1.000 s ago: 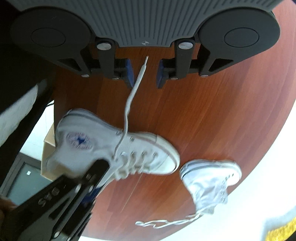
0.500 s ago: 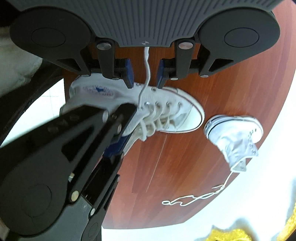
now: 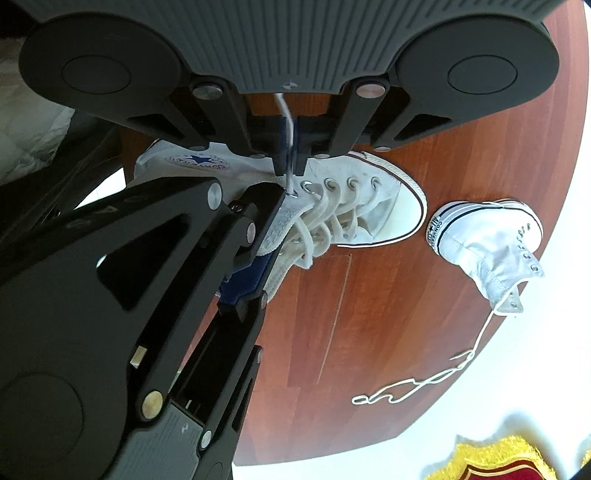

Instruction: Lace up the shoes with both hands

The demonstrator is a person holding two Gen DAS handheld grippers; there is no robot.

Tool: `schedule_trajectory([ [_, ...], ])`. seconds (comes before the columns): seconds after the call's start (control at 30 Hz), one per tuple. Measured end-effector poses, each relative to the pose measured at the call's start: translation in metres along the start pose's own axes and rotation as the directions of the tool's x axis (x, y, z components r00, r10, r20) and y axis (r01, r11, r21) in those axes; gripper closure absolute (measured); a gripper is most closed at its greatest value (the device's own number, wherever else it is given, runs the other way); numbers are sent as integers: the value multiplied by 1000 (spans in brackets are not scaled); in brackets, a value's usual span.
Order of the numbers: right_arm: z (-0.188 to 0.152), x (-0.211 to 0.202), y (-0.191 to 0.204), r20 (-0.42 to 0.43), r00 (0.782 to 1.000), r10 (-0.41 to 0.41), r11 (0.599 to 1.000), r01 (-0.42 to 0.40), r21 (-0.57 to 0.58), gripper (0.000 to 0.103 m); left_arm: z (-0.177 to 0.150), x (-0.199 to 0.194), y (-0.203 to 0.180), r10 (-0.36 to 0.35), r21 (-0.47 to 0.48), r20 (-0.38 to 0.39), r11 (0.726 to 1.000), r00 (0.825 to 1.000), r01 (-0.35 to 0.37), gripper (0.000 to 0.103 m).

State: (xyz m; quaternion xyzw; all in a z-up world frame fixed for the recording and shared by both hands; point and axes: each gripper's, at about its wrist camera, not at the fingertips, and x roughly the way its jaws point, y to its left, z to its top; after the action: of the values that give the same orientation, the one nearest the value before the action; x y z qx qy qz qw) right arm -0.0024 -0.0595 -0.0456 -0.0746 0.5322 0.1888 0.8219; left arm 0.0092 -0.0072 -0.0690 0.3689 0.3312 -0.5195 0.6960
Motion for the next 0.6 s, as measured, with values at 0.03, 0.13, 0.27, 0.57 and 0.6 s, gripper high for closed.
schedule_trajectory([
  [0.03, 0, 0, 0, 0, 1000, 0, 1000, 0, 1, 91, 0, 0, 1, 11, -14, -4, 1000, 1000, -11, 101],
  [0.13, 0, 0, 0, -1, 1000, 1, 1000, -1, 2, 91, -3, -3, 5, 34, -54, -7, 998, 999, -34, 101],
  [0.27, 0, -1, -1, -2, 1000, 3, 1000, -3, 0, 91, -11, -9, 11, 72, -98, -22, 992, 997, -74, 101],
  [0.57, 7, -5, 20, 45, 999, -5, 986, 12, -164, 89, -29, -43, 25, 170, -235, -2, 958, 985, -166, 101],
  [0.6, 8, -4, 22, 44, 999, -2, 983, 10, -184, 89, -30, -46, 26, 177, -246, 2, 954, 984, -171, 101],
])
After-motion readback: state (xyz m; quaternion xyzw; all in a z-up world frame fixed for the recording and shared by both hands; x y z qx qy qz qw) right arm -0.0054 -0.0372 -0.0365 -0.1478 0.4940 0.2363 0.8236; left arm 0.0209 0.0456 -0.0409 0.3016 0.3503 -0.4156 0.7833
